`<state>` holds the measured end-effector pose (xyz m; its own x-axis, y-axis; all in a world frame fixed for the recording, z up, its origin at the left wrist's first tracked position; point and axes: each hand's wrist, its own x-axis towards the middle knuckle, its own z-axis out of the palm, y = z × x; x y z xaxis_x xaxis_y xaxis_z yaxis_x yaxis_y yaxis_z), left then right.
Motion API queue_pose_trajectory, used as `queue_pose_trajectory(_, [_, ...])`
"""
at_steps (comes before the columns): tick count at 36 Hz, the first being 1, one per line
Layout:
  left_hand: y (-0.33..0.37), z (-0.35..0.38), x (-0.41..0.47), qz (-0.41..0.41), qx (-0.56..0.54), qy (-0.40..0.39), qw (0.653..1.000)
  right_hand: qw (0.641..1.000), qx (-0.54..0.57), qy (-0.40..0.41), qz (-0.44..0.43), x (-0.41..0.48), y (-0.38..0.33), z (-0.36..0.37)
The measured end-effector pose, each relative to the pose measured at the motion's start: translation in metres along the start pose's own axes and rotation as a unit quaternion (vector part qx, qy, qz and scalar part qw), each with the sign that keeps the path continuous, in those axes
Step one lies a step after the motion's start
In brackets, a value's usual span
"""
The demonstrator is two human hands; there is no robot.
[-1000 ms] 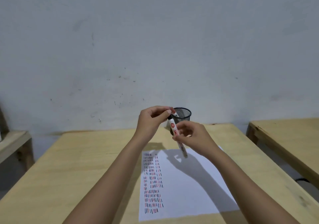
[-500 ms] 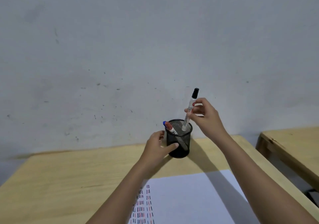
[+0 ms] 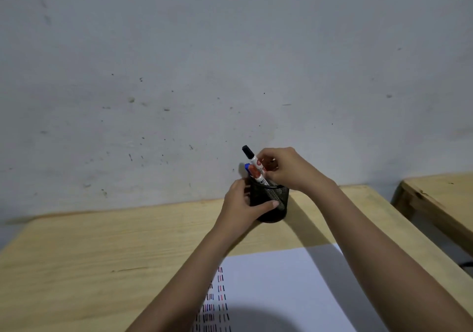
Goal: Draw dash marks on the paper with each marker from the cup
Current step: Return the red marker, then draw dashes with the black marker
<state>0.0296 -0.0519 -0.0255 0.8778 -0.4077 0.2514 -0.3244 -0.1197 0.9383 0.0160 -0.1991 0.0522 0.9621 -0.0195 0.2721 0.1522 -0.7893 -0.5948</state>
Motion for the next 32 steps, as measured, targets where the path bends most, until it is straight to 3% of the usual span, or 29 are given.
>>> queue_pose_trajectory(32, [0.0026, -0.0018, -0.0023, 0.009, -0.008, -0.013, 1.0, 0.998, 0.042, 0.007, -0.037, -0.0043, -0.0001, 0.0018])
